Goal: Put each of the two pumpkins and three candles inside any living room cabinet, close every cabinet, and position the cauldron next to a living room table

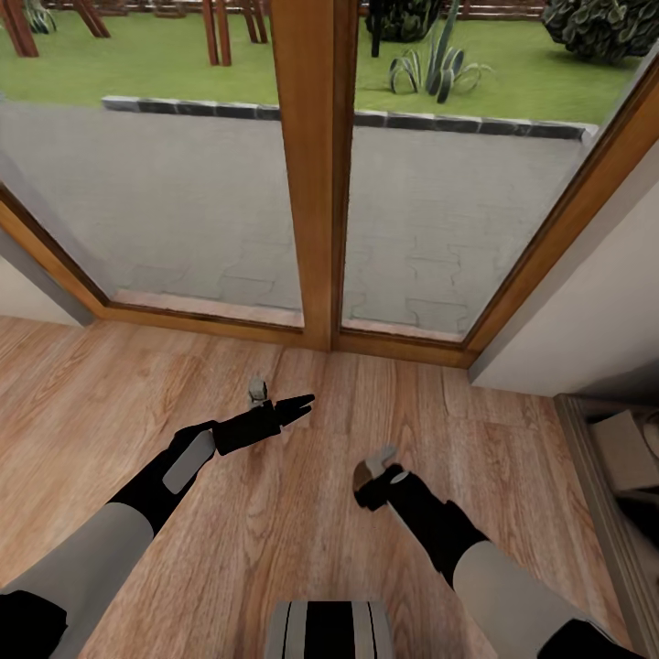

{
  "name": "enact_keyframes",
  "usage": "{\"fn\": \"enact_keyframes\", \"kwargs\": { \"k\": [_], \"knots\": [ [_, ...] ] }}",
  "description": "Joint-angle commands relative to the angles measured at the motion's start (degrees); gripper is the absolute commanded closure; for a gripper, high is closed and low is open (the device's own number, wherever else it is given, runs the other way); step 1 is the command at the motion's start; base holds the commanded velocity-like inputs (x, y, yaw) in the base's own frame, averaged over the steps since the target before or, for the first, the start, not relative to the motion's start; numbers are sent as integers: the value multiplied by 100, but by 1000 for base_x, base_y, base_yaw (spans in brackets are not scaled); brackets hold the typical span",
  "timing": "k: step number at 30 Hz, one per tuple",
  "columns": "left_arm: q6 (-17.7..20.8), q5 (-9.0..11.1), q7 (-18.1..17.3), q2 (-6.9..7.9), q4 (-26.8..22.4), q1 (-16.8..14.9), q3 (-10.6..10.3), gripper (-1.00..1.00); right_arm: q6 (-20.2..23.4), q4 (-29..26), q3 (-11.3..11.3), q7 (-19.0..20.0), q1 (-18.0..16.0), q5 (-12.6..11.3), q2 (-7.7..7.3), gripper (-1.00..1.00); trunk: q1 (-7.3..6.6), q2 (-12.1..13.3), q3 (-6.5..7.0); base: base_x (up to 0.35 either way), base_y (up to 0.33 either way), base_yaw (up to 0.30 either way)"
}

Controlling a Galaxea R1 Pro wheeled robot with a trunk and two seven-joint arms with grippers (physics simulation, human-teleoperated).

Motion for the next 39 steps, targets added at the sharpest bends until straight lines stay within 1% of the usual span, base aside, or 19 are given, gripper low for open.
{"fn": "enact_keyframes", "kwargs": {
  "k": [1, 13, 15, 16, 17, 18, 19, 21, 24, 28, 34, 36, 38, 39],
  "knots": [
    [0, 0, 0, 0, 0, 0, 0, -100, 10, -61, -1, 6, 9, -13, -16, 100, 0, 0, 0, 0, 0, 0],
    [0, 0, 0, 0, 0, 0, 0, -100, 19, -131, -9, 7, 22, -14, -43, 100, 0, 0, 0, 0, 0, 0],
    [0, 0, 0, 0, 0, 0, 0, -100, 19, -143, -40, 7, 22, -14, -75, 100, 0, 0, 0, 0, 0, 0],
    [0, 0, 0, 0, 0, 0, 0, -100, 29, -200, -151, 7, 22, -14, -109, 100, 0, 0, 0, 0, 0, 0],
    [0, 0, 0, 0, 0, 0, 0, -100, 45, -229, -198, 7, 22, -14, -120, 100, 0, 0, 0, 0, 0, 0],
    [0, 0, 0, 0, 0, 0, 0, -100, 132, -319, -330, 11, 22, -14, -142, 100, 0, 0, 0, 0, 0, 0],
    [0, 0, 0, 0, 1, 0, 0, -100, 333, -443, -454, 14, 24, -8, -170, 100, 0, 0, 0, 0, 0, 0],
    [0, 0, 0, 0, 3, 0, 0, -100, 499, -595, -523, 20, 28, -6, -249, 100, 0, 0, 0, 0, 0, 0],
    [0, 0, 0, -2, 8, 0, -2, -100, 585, -785, -552, 24, 30, -12, -367, 100, 0, 0, 0, 0, 0, 0],
    [-7, 0, 0, -7, 2, 0, -8, -100, 598, -817, -557, 24, 31, -13, -382, 100, 0, 0, 0, 0, 0, 0],
    [-8, -8, 0, -9, -8, 0, -9, -100, 617, -849, -569, 24, 31, -14, -362, 100, 0, 0, 0, 0, 0, 0],
    [-9, -14, 0, -9, -13, 0, -9, -100, 703, -854, -572, 24, 32, -14, -355, 100, 0, 0, 0, 0, 0, 0],
    [-99, -17, 0, -2, -16, 0, -9, -100, 803, -868, -573, 24, 35, -14, -358, 100, 0, 0, 0, 0, 0, 0],
    [-268, -23, 0, -13, -205, 3, -25, -100, 834, -892, -578, 24, 37, -14, -378, 100, 0, 0, 0, 0, 0, 0]
  ]
}}
